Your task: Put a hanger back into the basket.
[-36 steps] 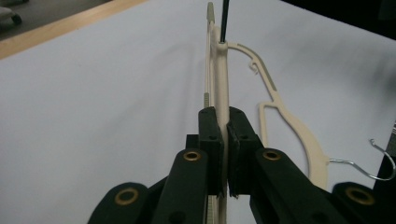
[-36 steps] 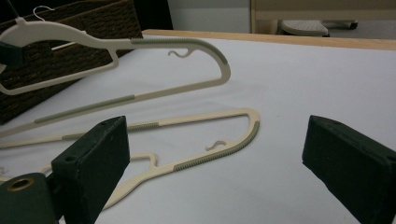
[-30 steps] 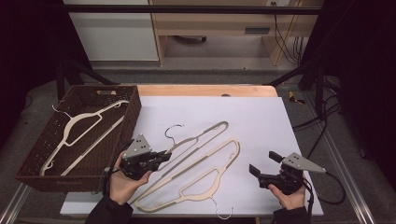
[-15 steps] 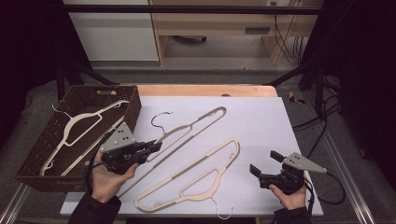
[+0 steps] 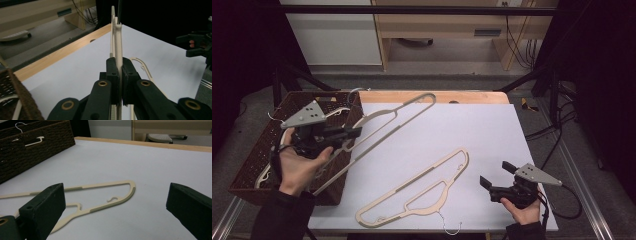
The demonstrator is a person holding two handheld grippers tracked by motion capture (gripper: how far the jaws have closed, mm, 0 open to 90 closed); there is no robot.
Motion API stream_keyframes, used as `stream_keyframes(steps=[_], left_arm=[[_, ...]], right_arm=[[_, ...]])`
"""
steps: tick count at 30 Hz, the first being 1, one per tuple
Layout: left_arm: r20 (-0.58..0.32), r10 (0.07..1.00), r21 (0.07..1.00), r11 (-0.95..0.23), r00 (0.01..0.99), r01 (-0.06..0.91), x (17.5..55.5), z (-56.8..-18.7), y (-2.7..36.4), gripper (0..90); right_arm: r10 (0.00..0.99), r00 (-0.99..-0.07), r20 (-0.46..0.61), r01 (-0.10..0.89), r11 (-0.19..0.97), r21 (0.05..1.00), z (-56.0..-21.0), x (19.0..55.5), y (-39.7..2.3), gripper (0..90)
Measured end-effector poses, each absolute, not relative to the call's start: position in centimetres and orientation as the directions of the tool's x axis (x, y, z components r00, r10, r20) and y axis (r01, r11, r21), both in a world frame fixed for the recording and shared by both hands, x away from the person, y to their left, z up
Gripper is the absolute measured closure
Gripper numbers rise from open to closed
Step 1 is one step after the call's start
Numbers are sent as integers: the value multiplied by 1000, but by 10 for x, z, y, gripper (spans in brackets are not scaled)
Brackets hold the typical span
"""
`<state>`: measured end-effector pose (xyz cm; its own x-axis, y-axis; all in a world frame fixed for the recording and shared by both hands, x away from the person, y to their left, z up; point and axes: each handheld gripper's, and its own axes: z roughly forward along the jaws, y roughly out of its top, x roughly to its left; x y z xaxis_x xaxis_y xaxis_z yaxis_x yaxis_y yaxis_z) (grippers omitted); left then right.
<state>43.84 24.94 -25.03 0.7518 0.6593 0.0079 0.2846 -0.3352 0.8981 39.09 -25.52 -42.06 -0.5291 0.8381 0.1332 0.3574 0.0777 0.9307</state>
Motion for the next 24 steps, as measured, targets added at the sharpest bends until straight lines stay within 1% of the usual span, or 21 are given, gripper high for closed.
stream_keyframes(steps=[3, 5, 7, 11, 14, 24], left_arm=[[5, 672, 900, -326, 741, 289, 442, -246, 259, 865], [0, 686, 904, -310, 728, 293, 448, -242, 274, 865], [5, 694, 905, -309, 720, 291, 450, -240, 279, 865], [24, 727, 907, -304, 686, 290, 458, -236, 302, 865], [22, 731, 908, -300, 682, 292, 461, -235, 310, 865], [64, 753, 885, -346, 655, 312, 477, -242, 346, 865]], right_arm=[[839, -528, 134, 358, 77, 931, -421, 391, -255, 28], [839, -527, 137, 363, 76, 929, -421, 391, -255, 28], [839, -527, 137, 363, 76, 929, -421, 391, -255, 28], [839, -527, 134, 363, 79, 929, -421, 391, -254, 28], [837, -531, 130, 359, 84, 930, -422, 391, -255, 28], [840, -528, 128, 362, 86, 928, -422, 392, -254, 28]])
